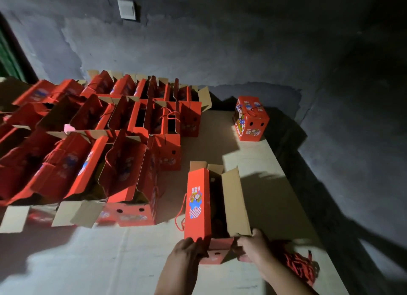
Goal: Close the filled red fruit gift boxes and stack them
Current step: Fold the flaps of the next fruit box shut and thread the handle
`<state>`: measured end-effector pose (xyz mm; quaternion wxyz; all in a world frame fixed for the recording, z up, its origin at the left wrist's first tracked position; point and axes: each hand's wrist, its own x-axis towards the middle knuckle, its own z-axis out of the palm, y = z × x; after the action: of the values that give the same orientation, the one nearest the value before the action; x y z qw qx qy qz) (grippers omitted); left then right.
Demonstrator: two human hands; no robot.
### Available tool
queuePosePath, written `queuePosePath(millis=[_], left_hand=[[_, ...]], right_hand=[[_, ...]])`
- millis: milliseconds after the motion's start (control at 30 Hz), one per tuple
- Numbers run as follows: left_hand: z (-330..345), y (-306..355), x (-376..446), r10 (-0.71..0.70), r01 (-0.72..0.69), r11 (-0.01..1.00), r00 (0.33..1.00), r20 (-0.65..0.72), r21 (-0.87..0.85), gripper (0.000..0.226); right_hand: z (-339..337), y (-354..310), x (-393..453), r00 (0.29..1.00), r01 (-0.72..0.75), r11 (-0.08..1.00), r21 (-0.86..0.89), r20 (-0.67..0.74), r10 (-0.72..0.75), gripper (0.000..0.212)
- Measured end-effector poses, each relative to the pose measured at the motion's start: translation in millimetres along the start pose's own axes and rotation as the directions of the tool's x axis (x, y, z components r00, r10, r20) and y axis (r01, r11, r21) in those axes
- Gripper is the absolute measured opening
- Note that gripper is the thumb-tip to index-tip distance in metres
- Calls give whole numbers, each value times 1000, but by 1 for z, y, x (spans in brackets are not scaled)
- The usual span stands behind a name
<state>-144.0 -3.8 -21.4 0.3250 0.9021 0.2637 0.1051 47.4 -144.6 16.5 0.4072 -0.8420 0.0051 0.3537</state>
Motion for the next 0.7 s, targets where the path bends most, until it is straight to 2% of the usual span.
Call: queuePosePath(millis=[33, 67, 100, 167, 267, 333, 400, 500, 600, 633, 700], left_hand=[[-15, 3, -3, 32, -27, 999, 970, -241, 24, 13], [6, 21, -21, -14, 15, 1000, 981, -194, 4, 11], [-2, 22, -21, -24, 33, 998, 985, -171, 54, 10], [0, 32, -28, -45, 45, 999, 998, -45, 9, 12], [-1, 28, -31, 12, -13, 1000, 999, -45, -20, 13], [-3, 31, -30, -13, 13, 999, 1000, 3, -29, 12], [-8, 43, -29, -11, 10, 1000, 998, 56, 9, 14], [-31, 52, -18, 2, -1, 1000, 991, 135, -7, 20], [-51, 59, 1, -36, 48, 998, 974, 226, -47, 38], [-56, 61, 12, -48, 51, 999, 968, 248, -5, 43], [-57, 59, 32, -71, 6, 982, 940, 334, 190, 49]], right_hand=[[1, -2, 0, 1000, 12, 1000, -11, 5, -12, 28], [3, -5, -2, 1000, 17, 1000, -6, 10, -17, 25], [4, -6, -3, 1000, 22, 1000, 2, 16, -22, 21], [5, -8, -2, 1000, 12, 1000, -13, 20, -12, 17], [3, -4, -3, 1000, 6, 999, -43, 4, -6, 37], [2, 1, -2, 1000, 4, 999, -32, -3, -4, 57], [0, 5, -2, 1000, 12, 1000, -3, -6, -12, 64], [-2, 10, -1, 1000, 22, 1000, -16, -8, -22, 62], [-2, 17, -2, 999, 42, 999, -13, -27, -43, 41], [-1, 19, -2, 998, 50, 999, -12, -36, -51, 40], [0, 21, -6, 997, 61, 998, -8, -56, -61, 47]])
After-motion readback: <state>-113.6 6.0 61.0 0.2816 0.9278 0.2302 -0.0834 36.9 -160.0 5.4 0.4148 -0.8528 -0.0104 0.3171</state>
